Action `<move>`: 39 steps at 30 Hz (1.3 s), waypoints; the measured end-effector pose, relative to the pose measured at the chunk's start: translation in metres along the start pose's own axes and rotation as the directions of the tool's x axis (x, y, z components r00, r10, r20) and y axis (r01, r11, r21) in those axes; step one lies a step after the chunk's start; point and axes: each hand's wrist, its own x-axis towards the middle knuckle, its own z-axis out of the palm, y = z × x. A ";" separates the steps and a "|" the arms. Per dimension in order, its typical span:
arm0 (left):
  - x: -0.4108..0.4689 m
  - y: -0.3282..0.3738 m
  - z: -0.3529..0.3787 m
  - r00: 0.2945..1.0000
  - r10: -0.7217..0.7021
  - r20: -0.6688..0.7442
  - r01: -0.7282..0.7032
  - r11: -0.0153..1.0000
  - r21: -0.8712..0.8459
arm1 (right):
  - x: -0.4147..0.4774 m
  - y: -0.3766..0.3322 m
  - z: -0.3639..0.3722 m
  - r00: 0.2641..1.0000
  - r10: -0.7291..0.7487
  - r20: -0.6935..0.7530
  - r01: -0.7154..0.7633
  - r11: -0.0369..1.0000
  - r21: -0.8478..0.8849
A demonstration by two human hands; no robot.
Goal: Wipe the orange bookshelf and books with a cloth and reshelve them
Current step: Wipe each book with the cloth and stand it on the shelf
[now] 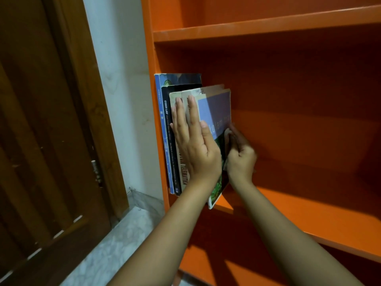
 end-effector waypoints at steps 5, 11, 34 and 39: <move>0.000 0.001 -0.013 0.995 0.021 0.102 -0.025 0.999 0.035 | -0.006 -0.023 -0.011 1.000 0.012 -0.018 -0.011 1.000 0.028; 0.009 0.014 -0.041 0.957 -0.072 0.282 0.026 0.986 0.162 | -0.032 -0.054 -0.032 0.995 0.063 0.071 -0.065 0.997 0.028; -0.238 -0.125 -0.333 0.342 -0.876 0.340 0.489 0.475 0.732 | -0.359 0.038 -0.007 0.700 0.597 0.392 -0.525 0.802 -0.284; -0.304 -0.181 -0.348 0.163 -0.946 0.280 0.490 0.324 0.809 | -0.390 0.108 0.013 0.674 0.604 0.426 -0.436 0.790 -0.430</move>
